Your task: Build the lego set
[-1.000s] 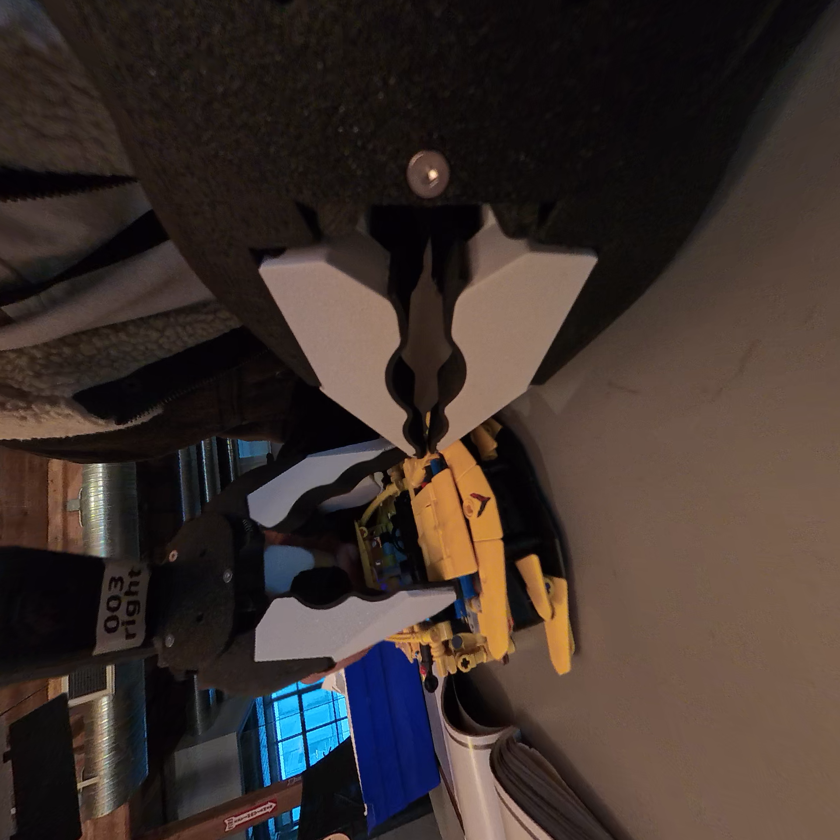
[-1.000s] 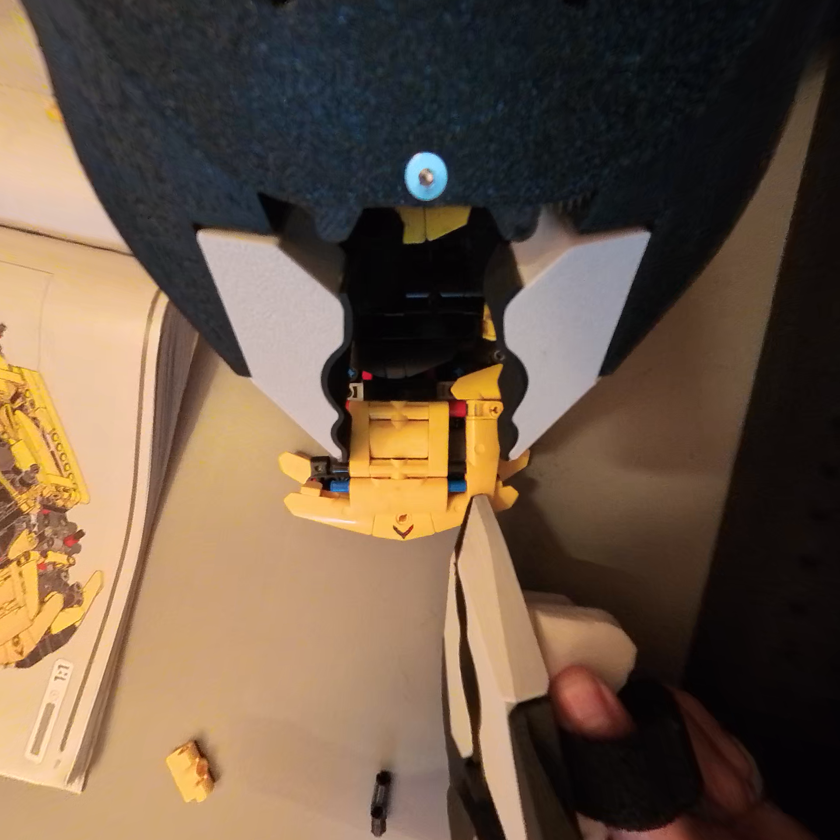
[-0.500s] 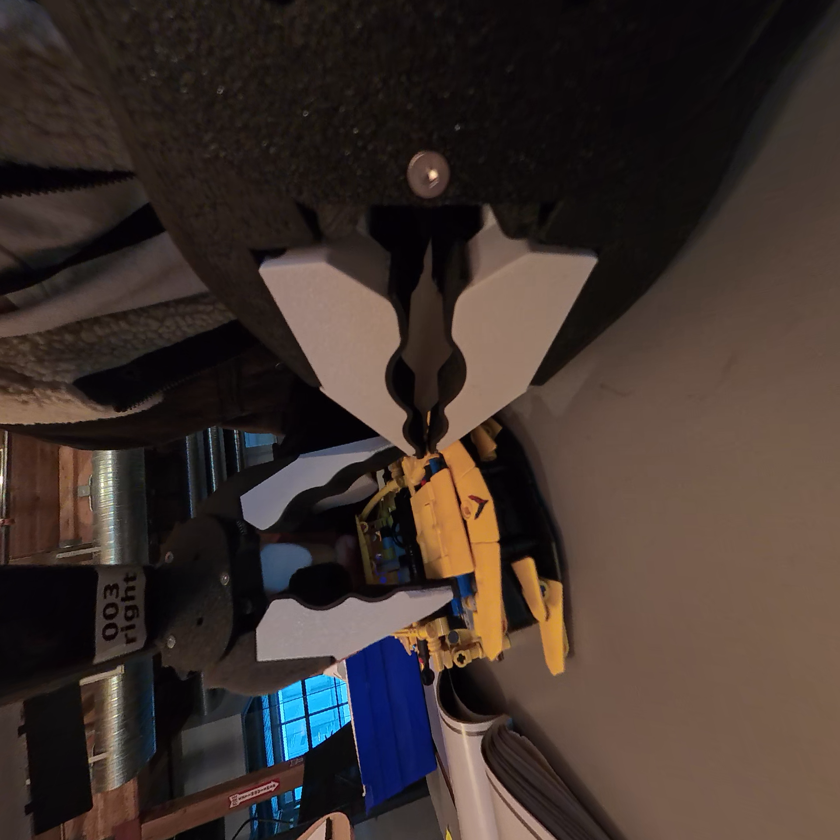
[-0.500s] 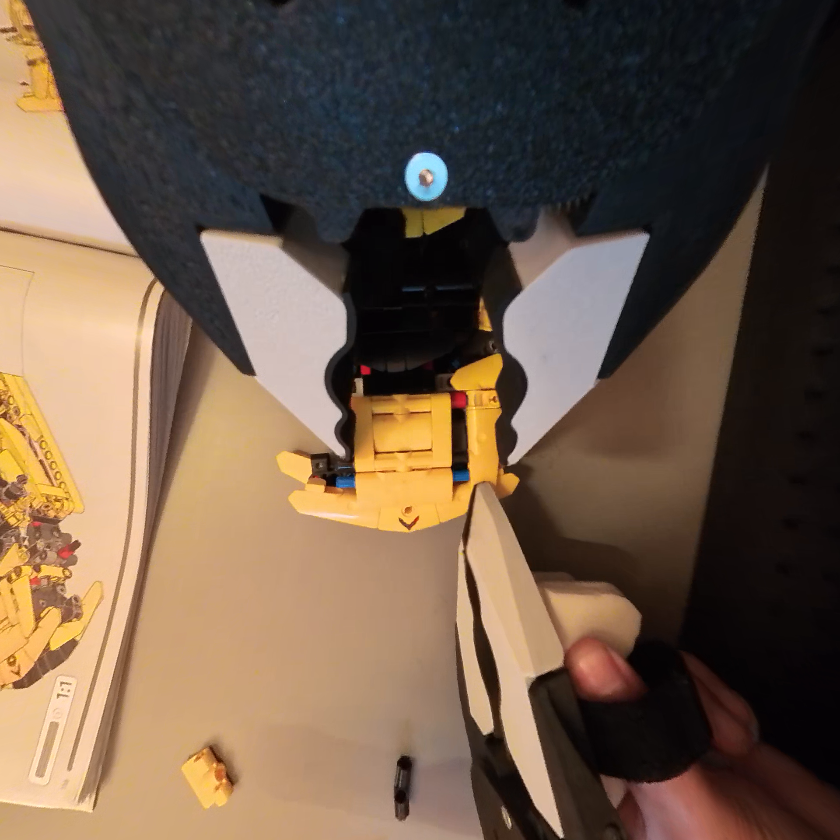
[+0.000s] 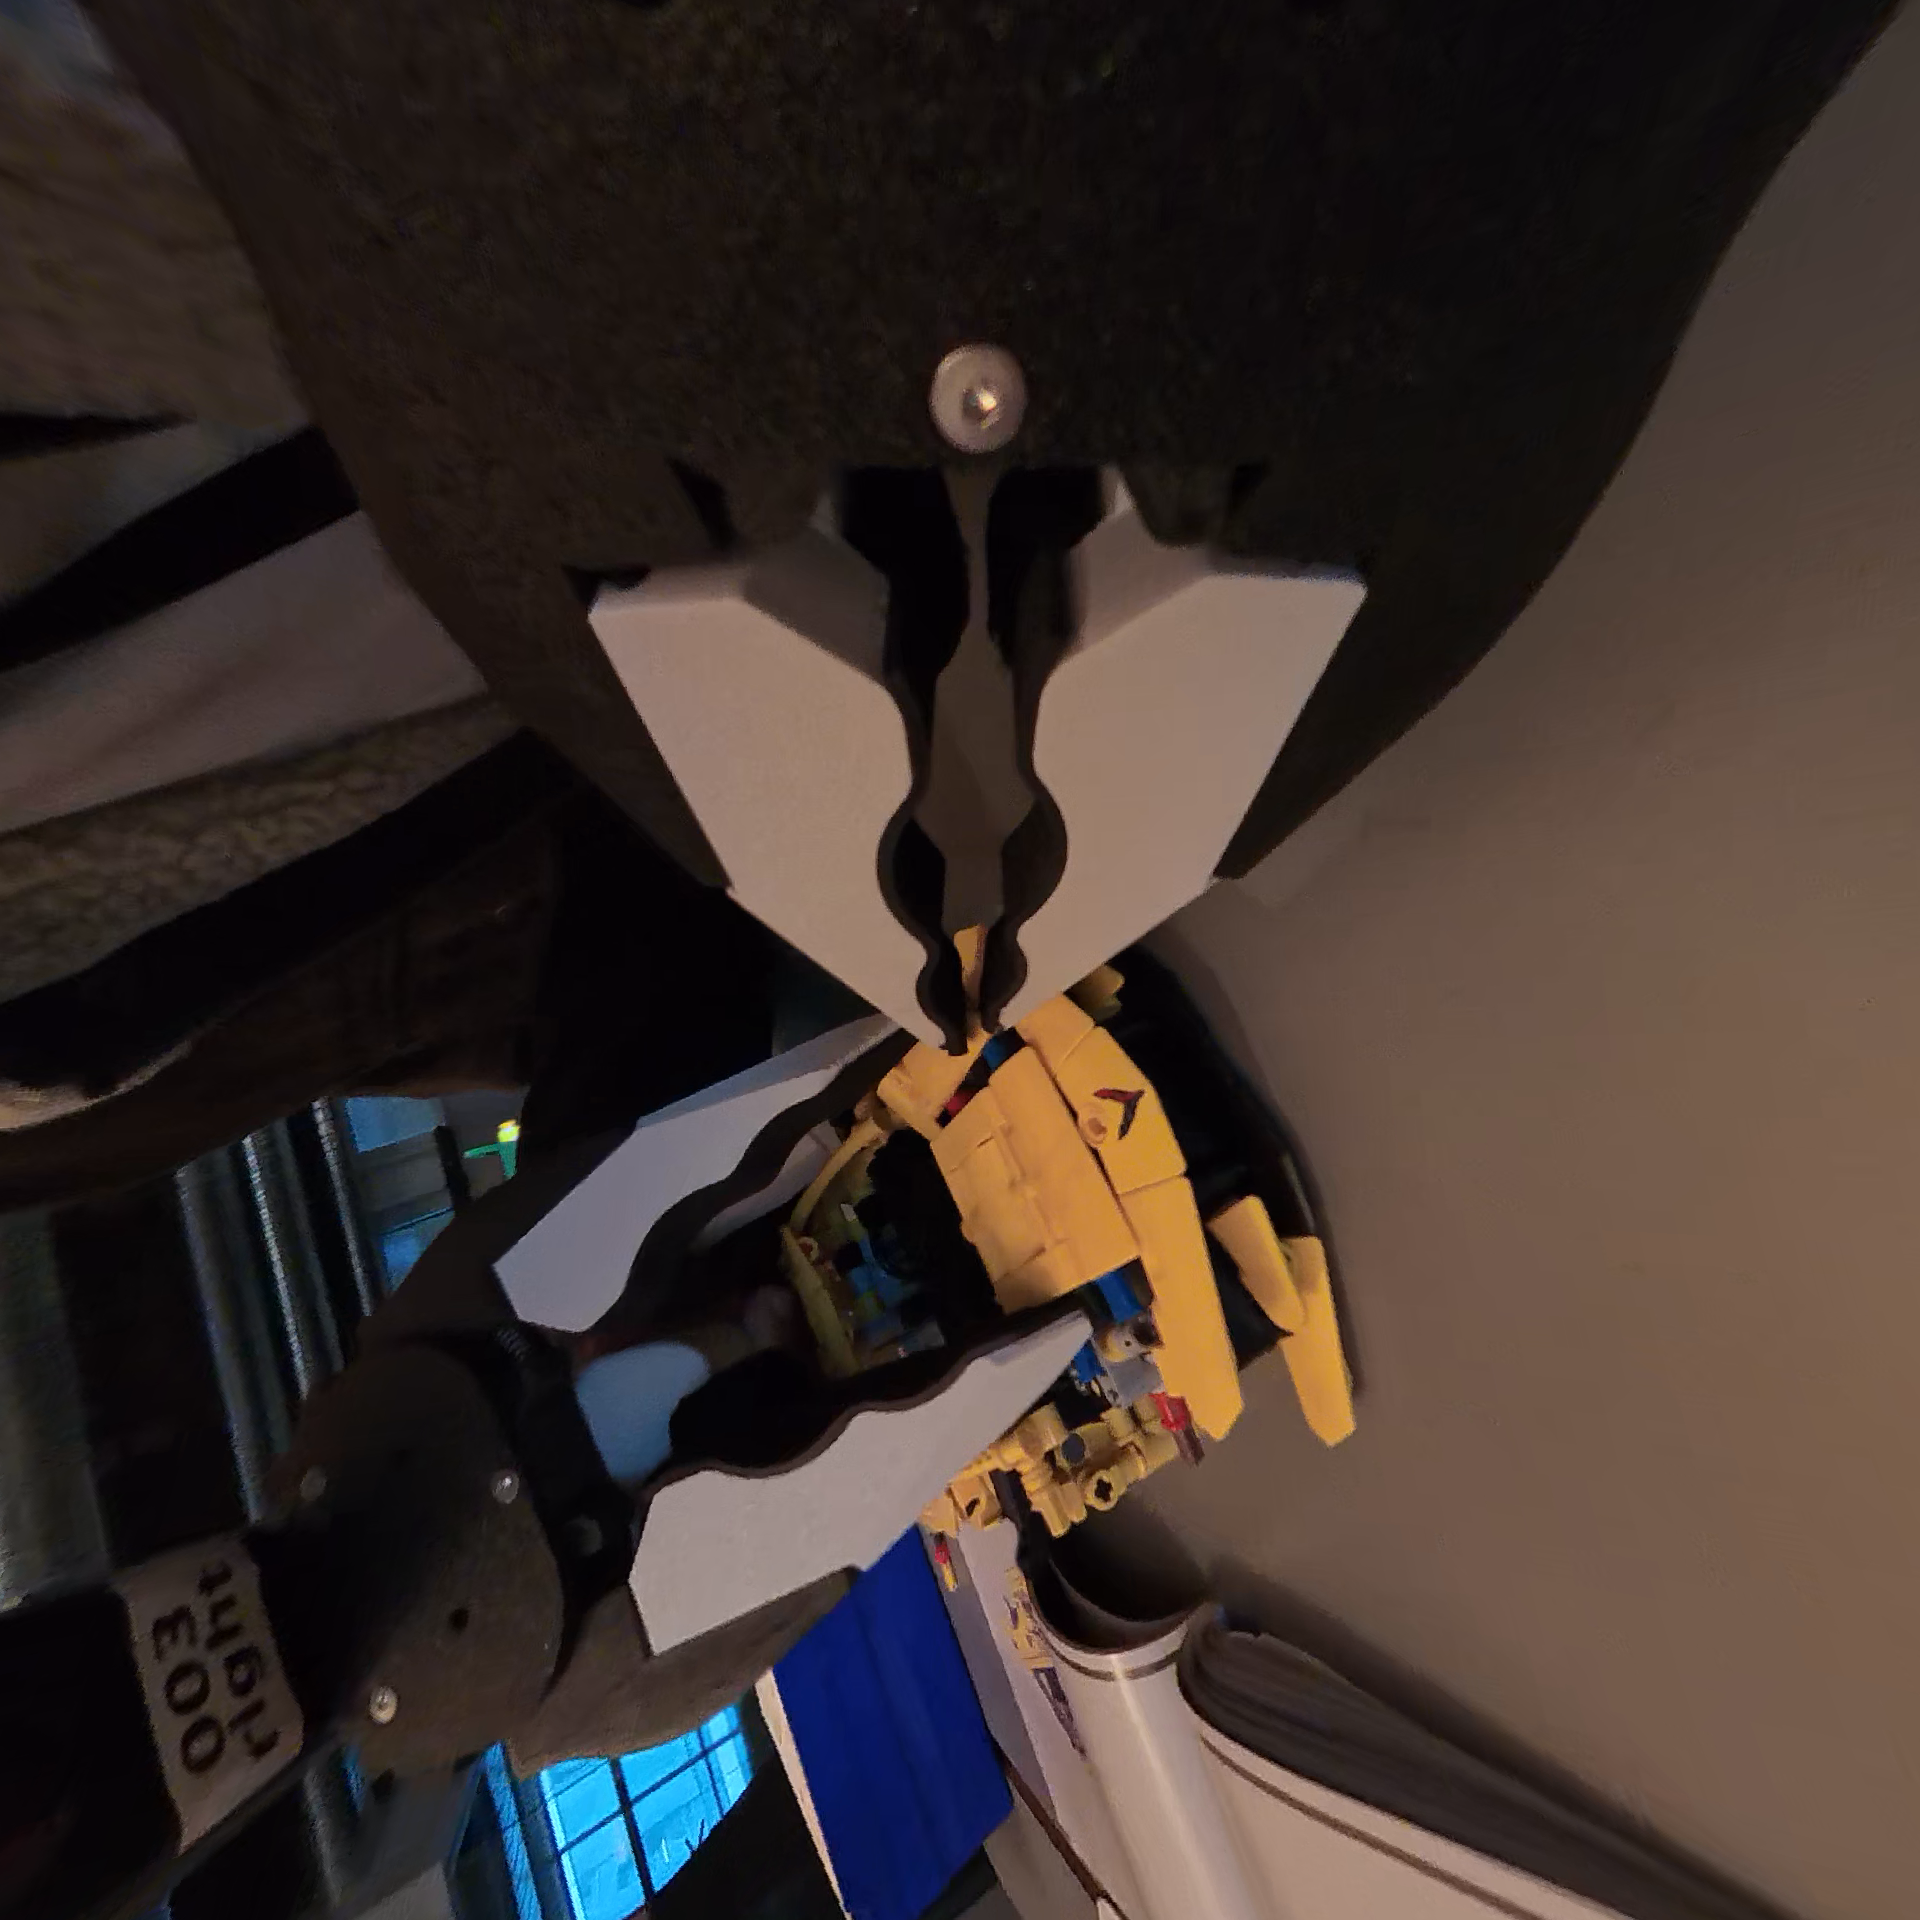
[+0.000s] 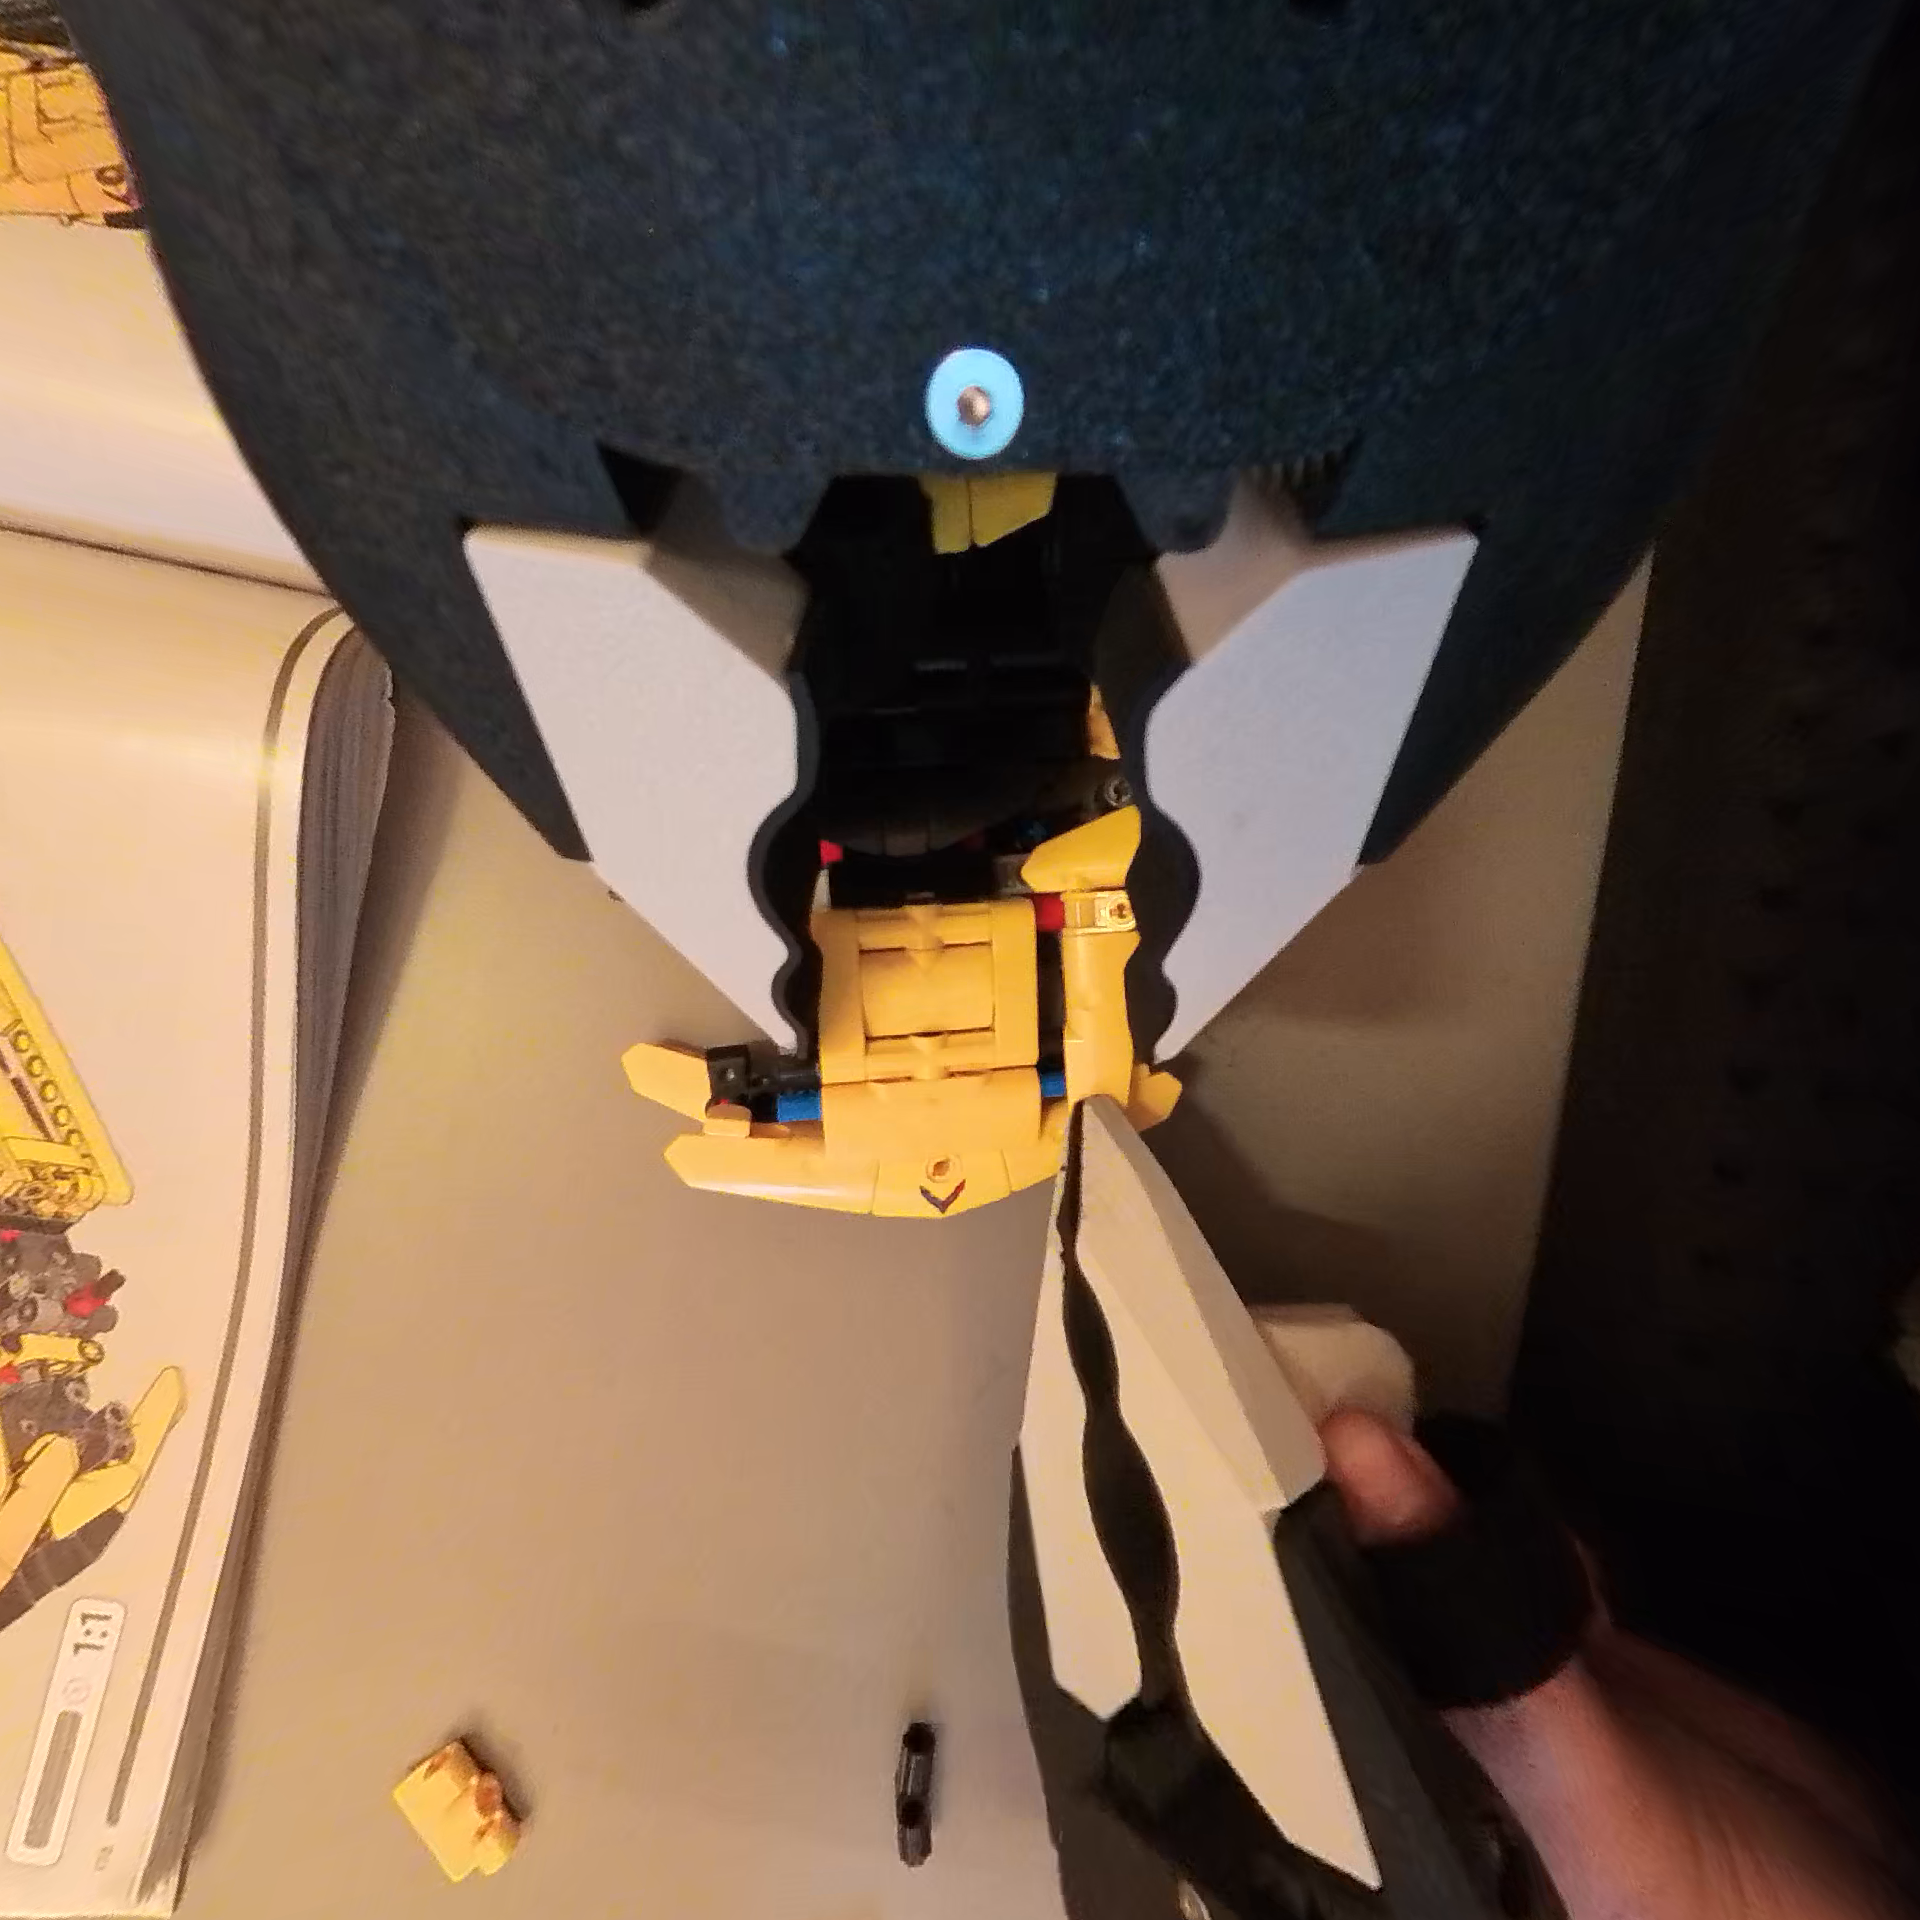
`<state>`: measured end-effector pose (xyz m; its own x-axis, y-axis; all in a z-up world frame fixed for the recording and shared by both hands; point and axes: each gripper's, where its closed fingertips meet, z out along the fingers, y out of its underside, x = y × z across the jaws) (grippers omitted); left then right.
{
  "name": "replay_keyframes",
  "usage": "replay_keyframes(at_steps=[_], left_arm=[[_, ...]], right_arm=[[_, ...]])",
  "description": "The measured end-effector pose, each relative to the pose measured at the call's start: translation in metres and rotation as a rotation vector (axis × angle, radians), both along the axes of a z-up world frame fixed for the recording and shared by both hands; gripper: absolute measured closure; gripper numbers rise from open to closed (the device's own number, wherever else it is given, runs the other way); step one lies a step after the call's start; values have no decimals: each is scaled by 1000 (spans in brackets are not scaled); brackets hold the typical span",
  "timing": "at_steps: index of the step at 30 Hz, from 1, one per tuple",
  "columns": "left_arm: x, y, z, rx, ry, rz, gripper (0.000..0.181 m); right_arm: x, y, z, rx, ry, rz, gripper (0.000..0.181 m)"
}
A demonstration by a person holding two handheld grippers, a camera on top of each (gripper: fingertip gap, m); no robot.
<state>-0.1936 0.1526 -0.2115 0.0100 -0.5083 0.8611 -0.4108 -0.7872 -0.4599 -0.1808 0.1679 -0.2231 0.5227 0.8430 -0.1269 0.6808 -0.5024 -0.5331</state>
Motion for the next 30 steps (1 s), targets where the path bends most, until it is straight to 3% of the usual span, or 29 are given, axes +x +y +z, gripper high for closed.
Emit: replay_keyframes(at_steps=[5,11,17,30], left_arm=[[-1,-2,-1,6,-2,-23,180],[0,-2,-1,-1,-1,-23,180],[0,-2,-1,-7,-1,-26,180],[0,-2,-1,-24,-6,-25,180]], right_arm=[[1,-3,-1,49,-37,45,118],[1,-13,4,12,-7,105,101],[9,-10,-5,78,-98,127,111],[10,-9,-6,82,-81,121,113]])
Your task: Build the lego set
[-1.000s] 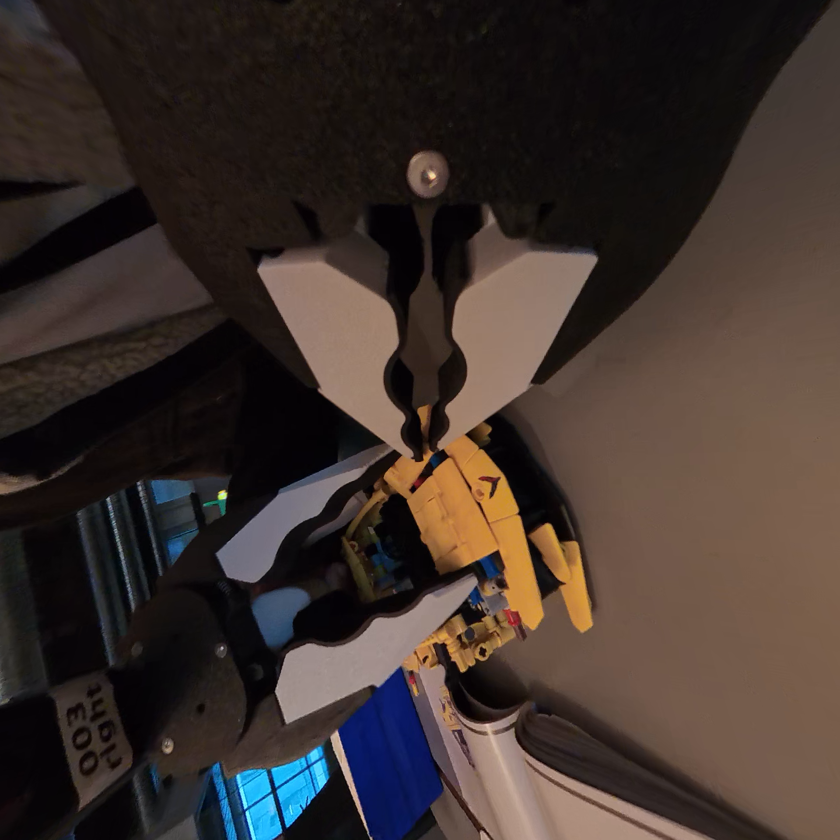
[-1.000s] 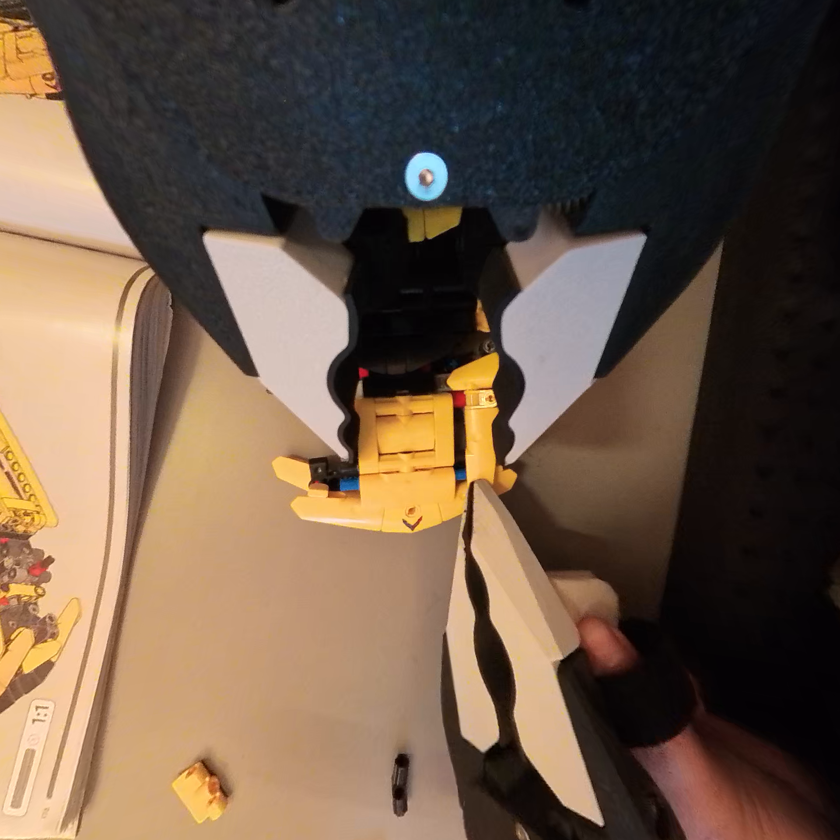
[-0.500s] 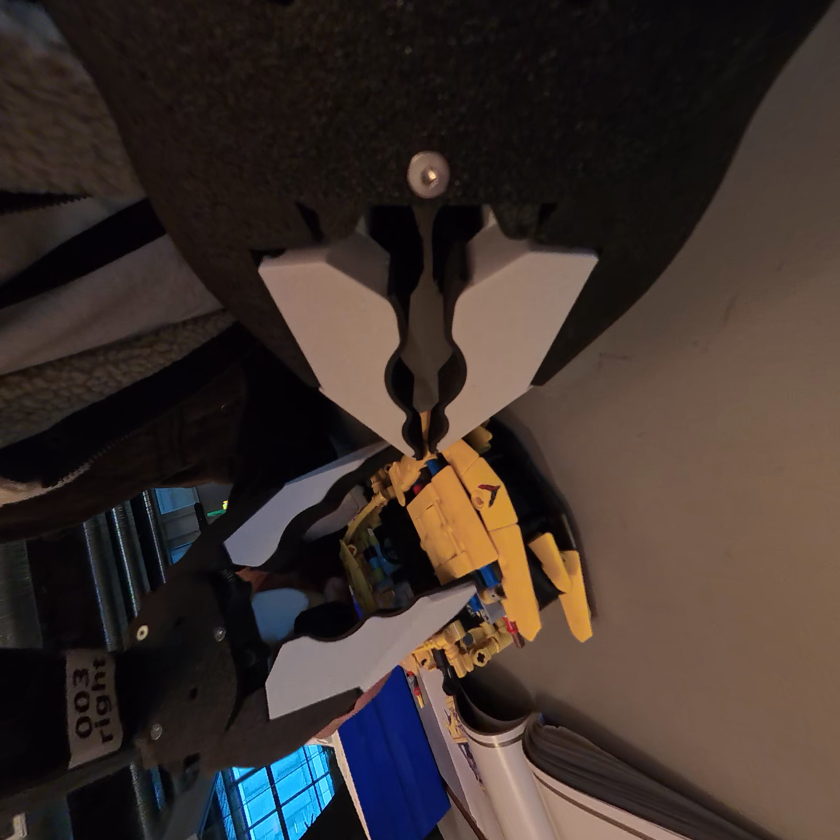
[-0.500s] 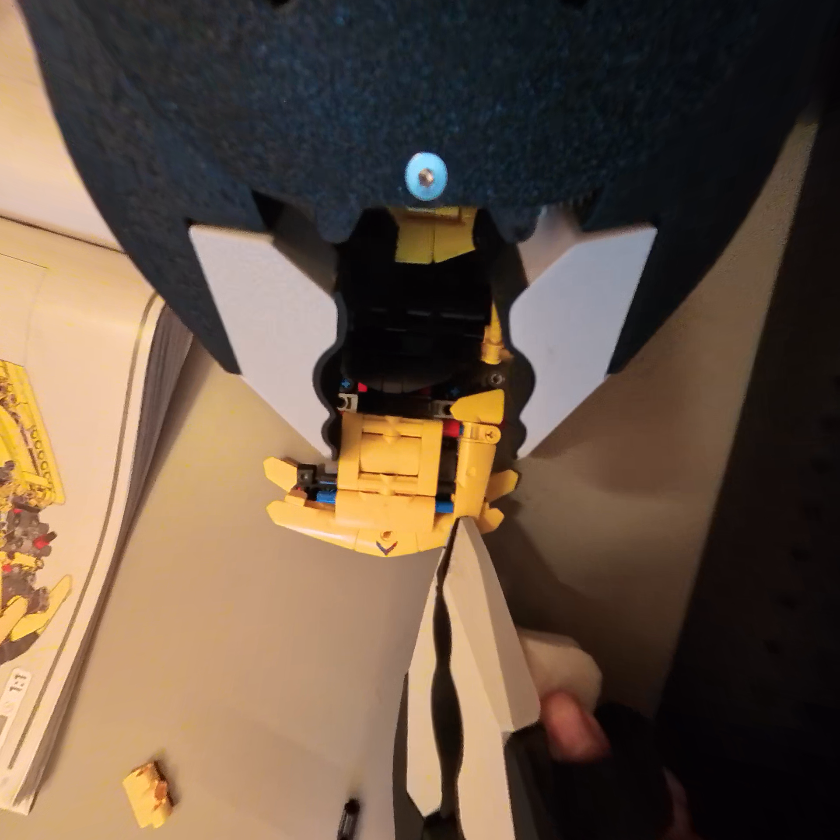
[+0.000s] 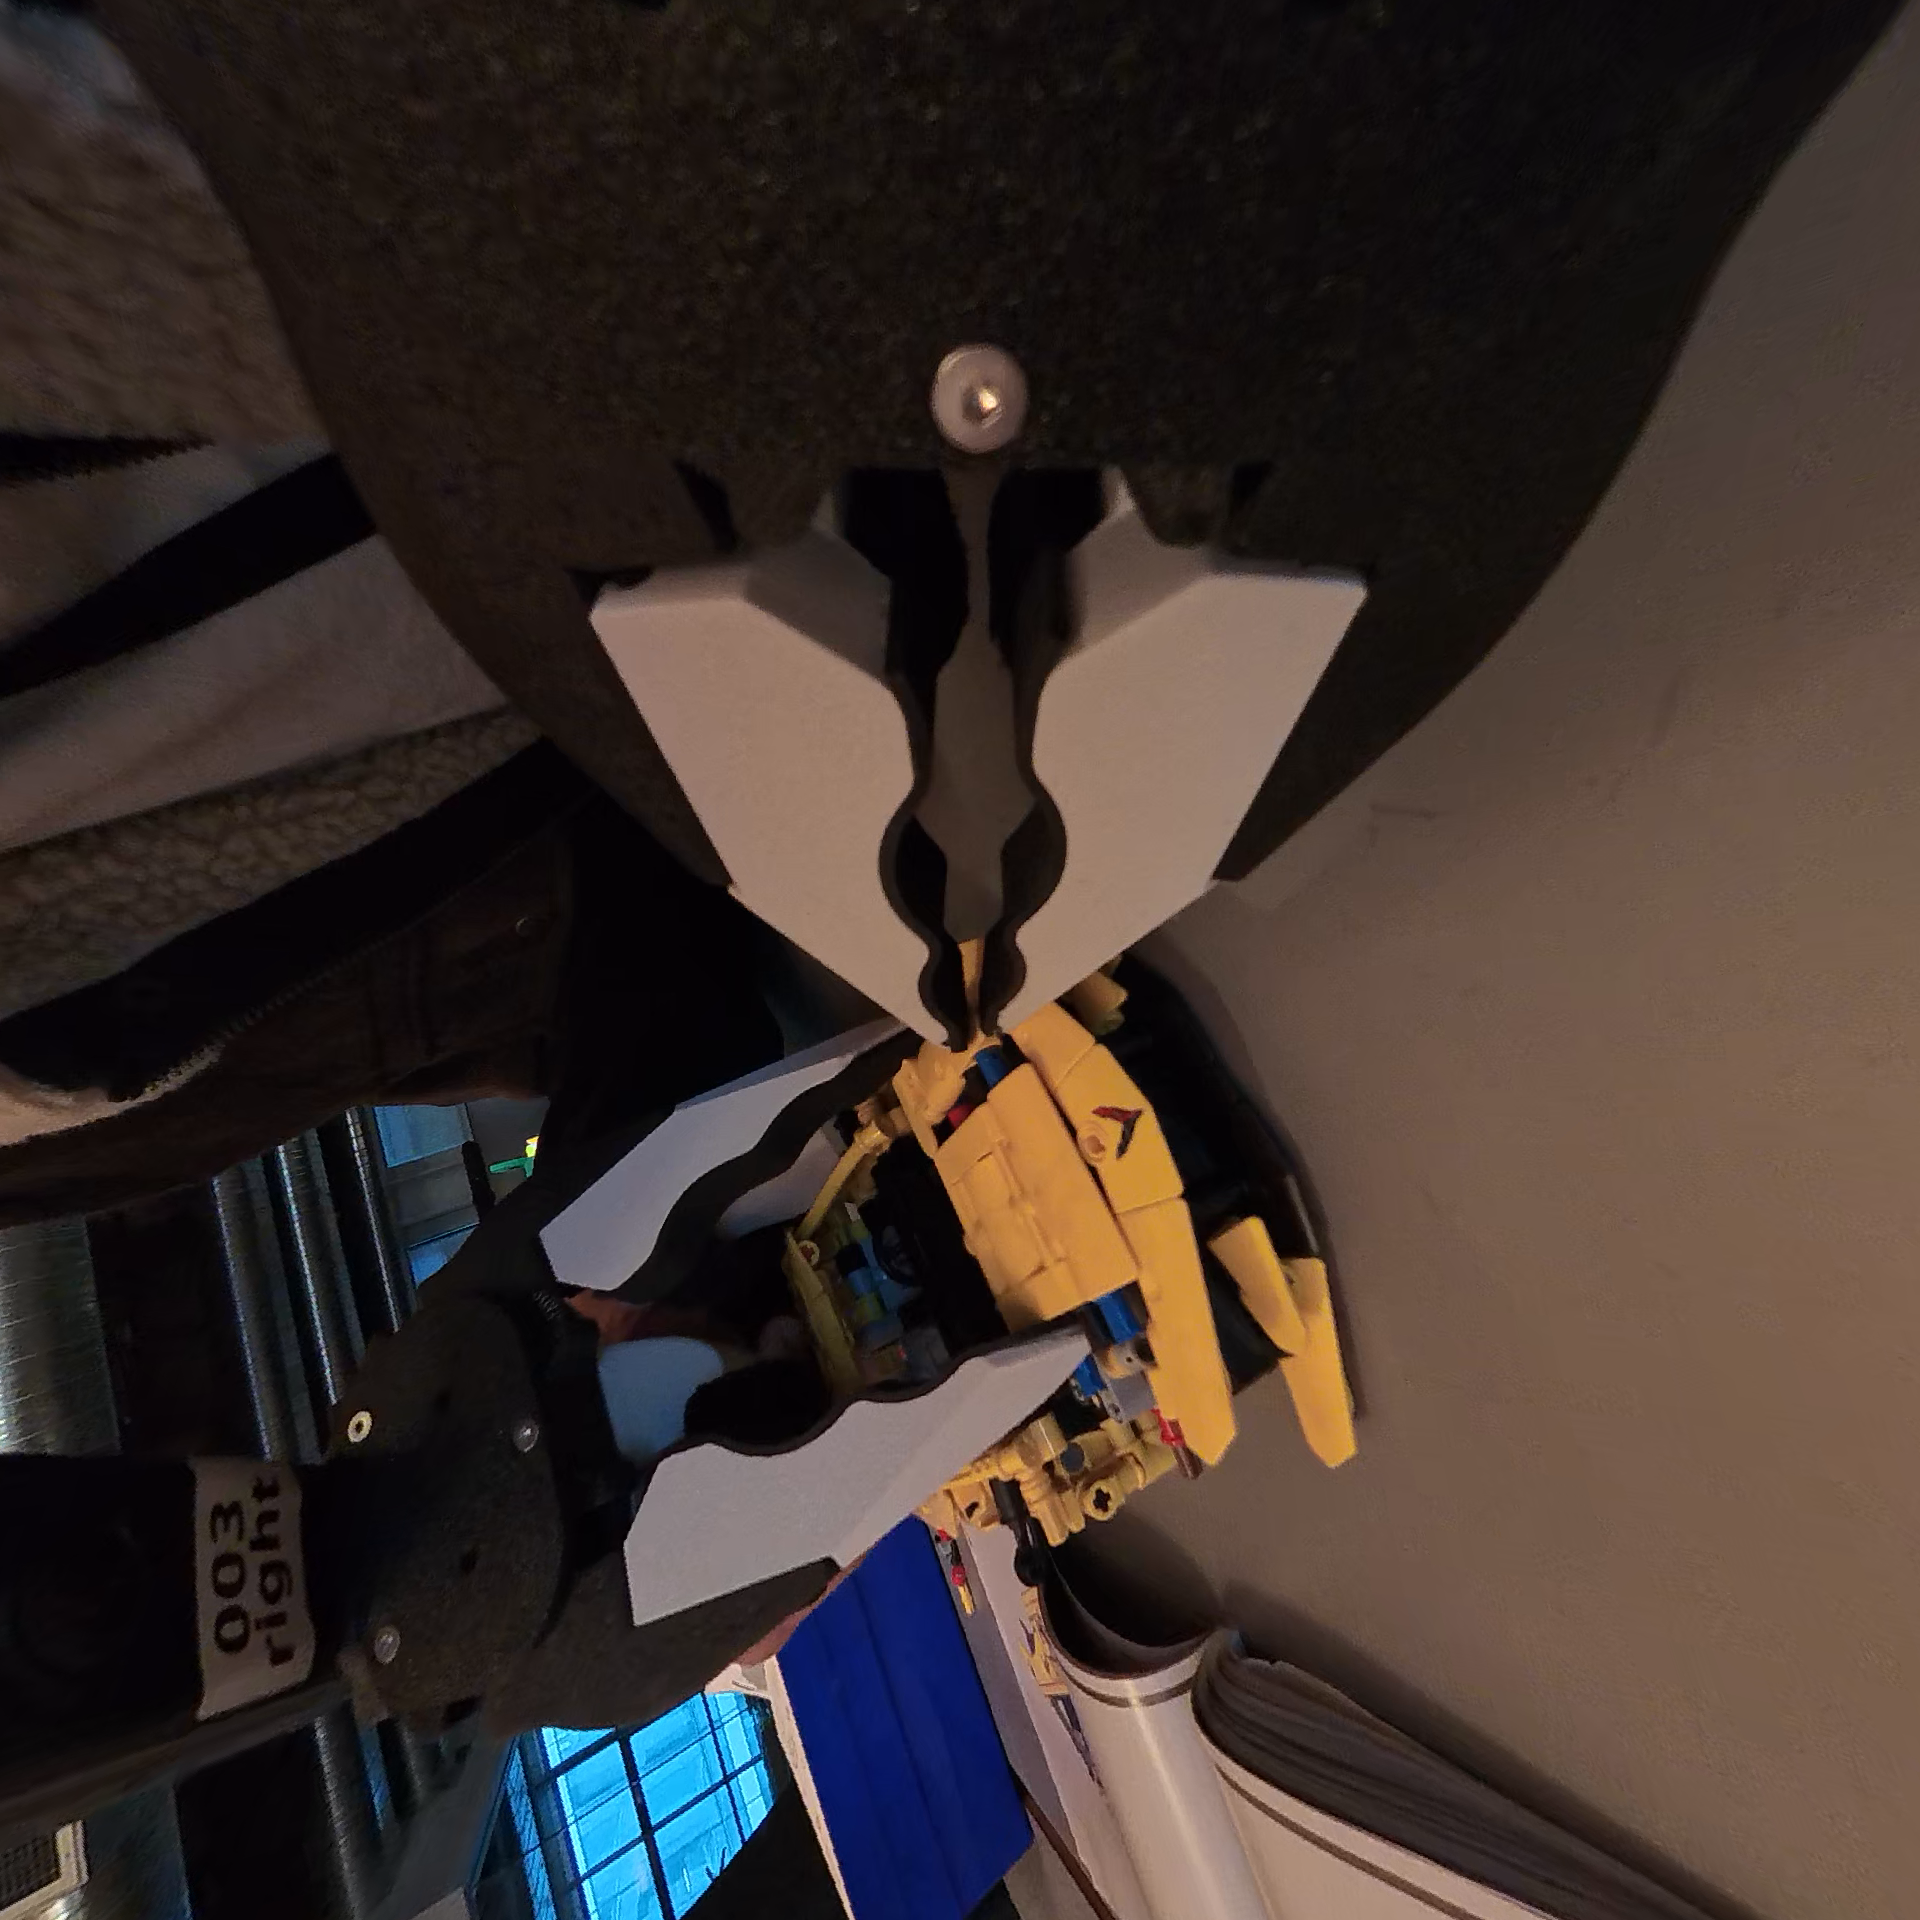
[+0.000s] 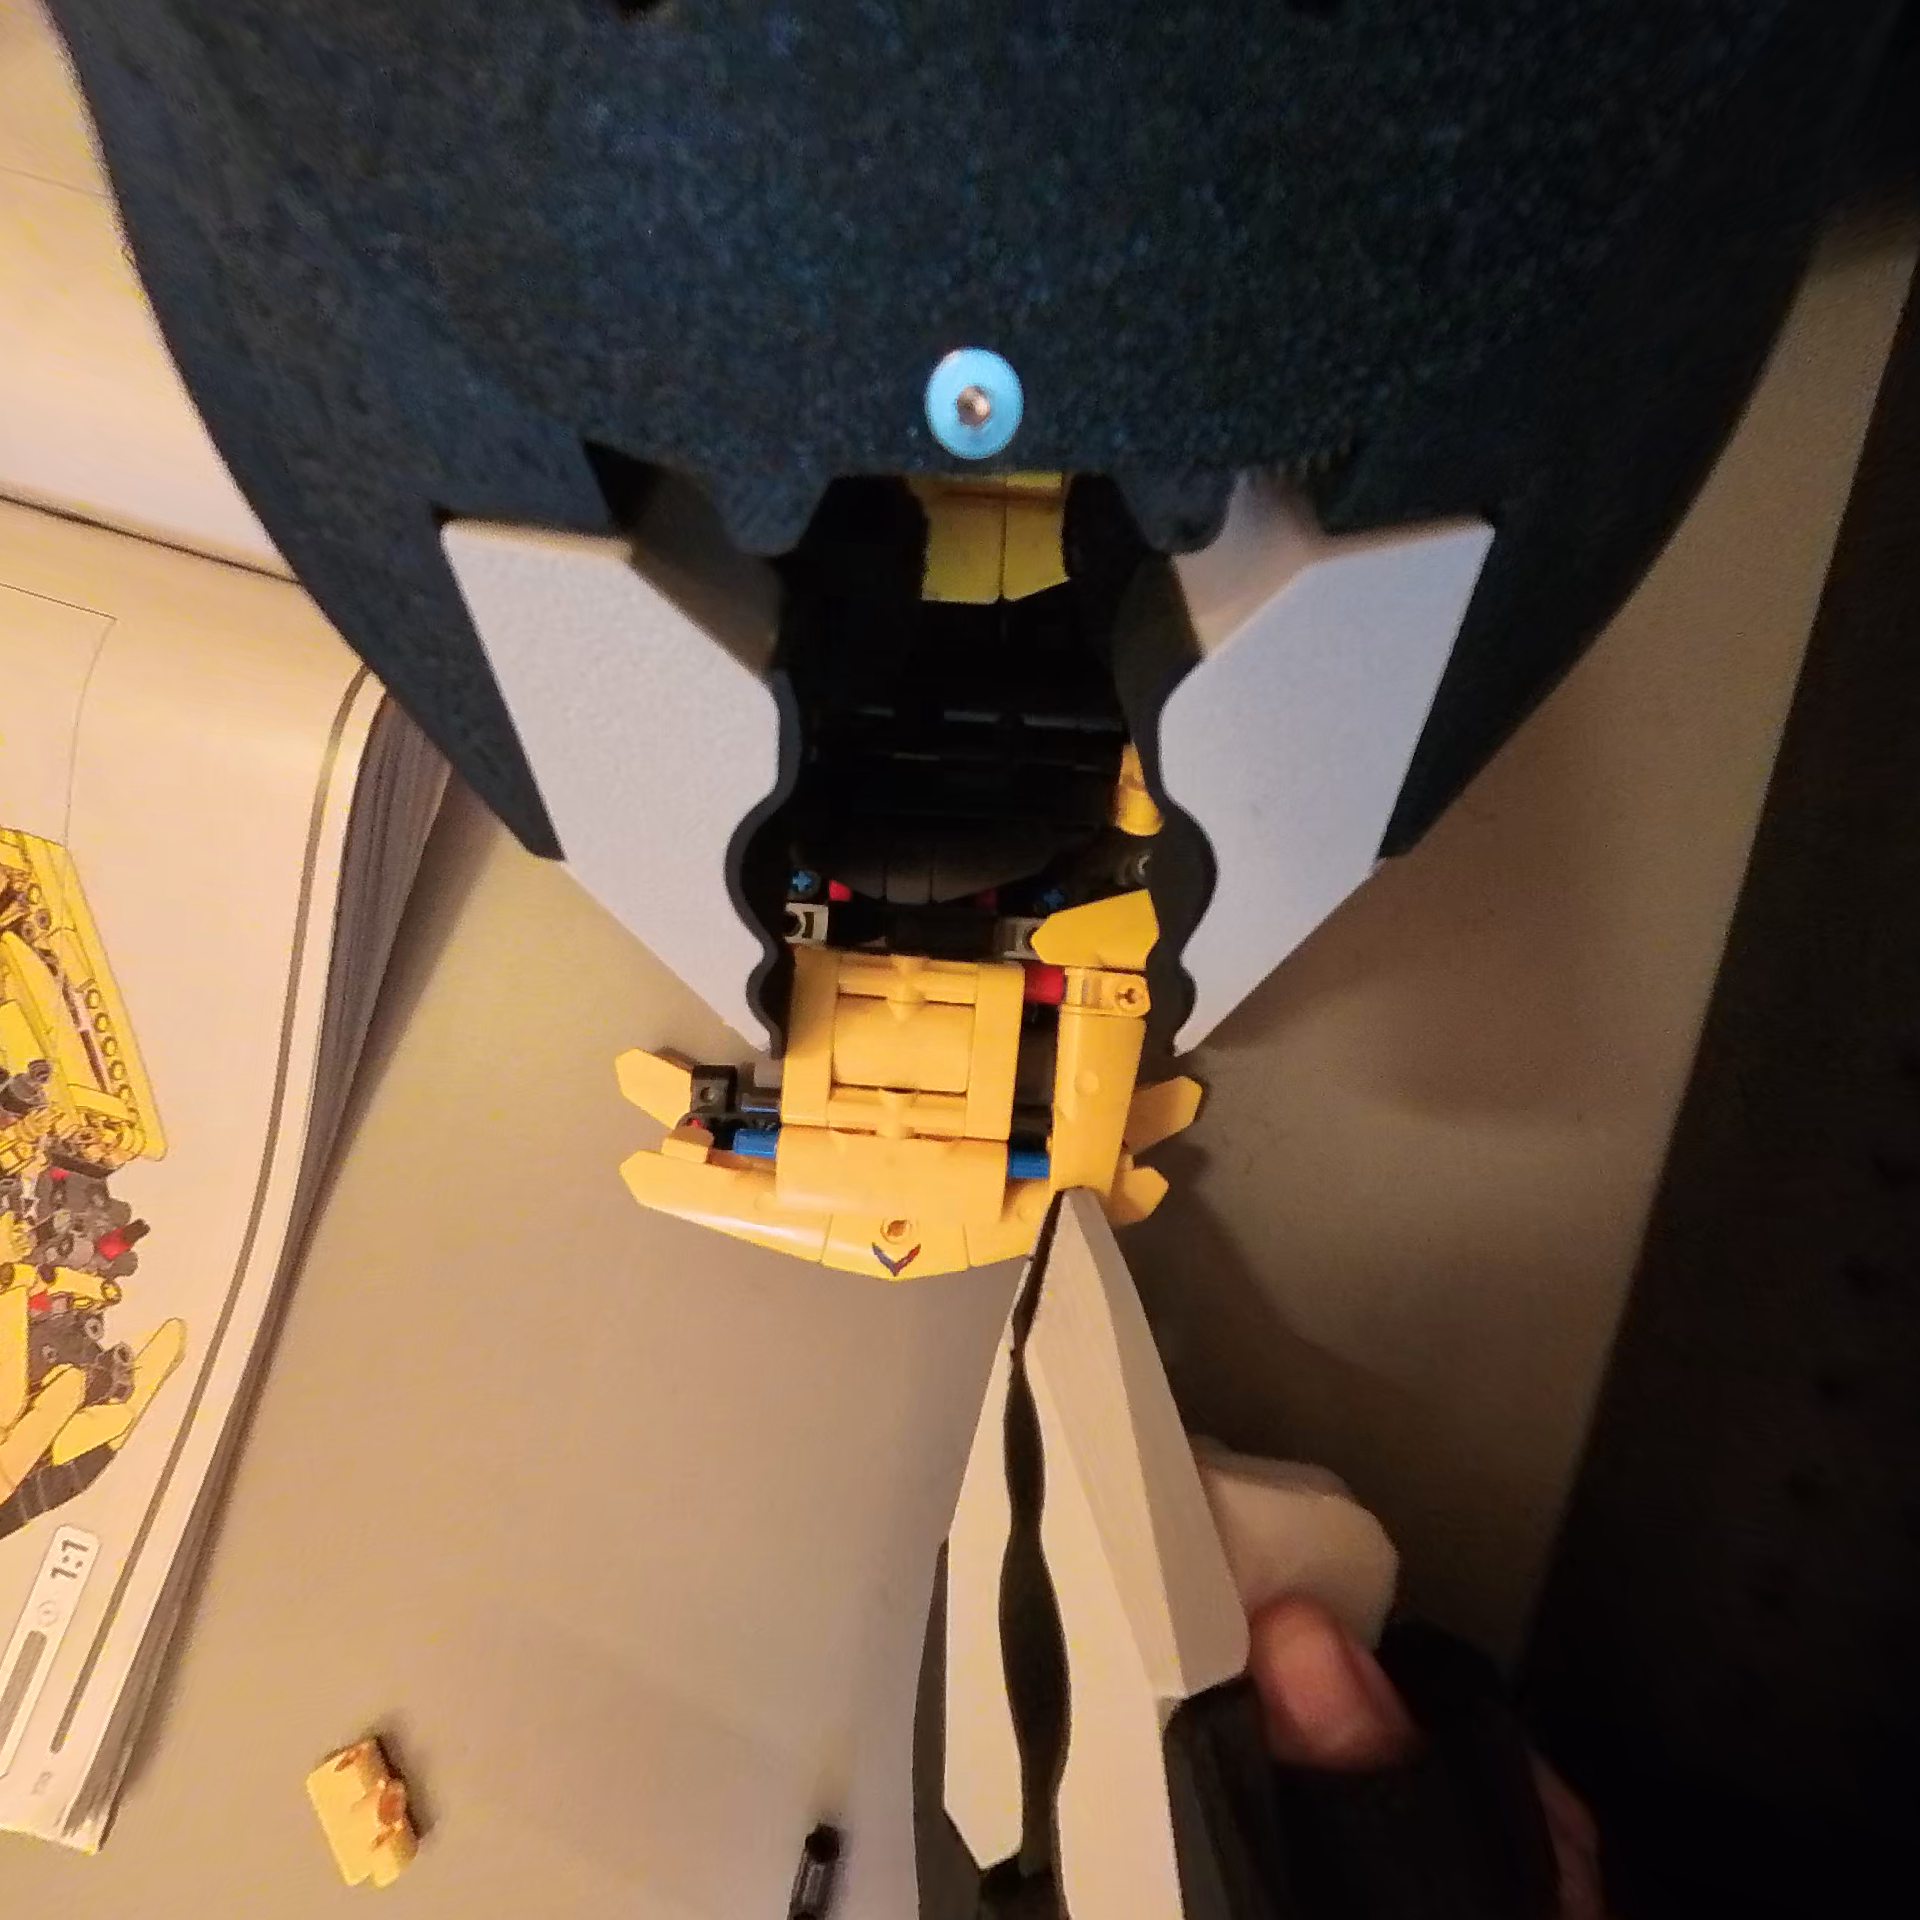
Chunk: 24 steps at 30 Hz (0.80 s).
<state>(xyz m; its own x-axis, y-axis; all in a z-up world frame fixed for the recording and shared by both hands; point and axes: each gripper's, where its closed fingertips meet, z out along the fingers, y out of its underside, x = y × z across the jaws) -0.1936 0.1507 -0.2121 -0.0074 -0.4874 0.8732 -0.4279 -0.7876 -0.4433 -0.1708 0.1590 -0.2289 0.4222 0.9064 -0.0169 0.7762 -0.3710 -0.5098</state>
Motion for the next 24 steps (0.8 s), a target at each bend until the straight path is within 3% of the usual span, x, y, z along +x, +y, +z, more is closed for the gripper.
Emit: replay_keyframes(at_steps=[18,21,24], left_arm=[[0,0,2,28,-7,-5,178],[-7,12,16,192,-82,-40,161],[-8,30,14,590,-83,-101,130]], right_arm=[[0,0,1,-12,25,2,115],[0,0,1,-12,25,2,115],[0,0,0,-4,16,5,114]])
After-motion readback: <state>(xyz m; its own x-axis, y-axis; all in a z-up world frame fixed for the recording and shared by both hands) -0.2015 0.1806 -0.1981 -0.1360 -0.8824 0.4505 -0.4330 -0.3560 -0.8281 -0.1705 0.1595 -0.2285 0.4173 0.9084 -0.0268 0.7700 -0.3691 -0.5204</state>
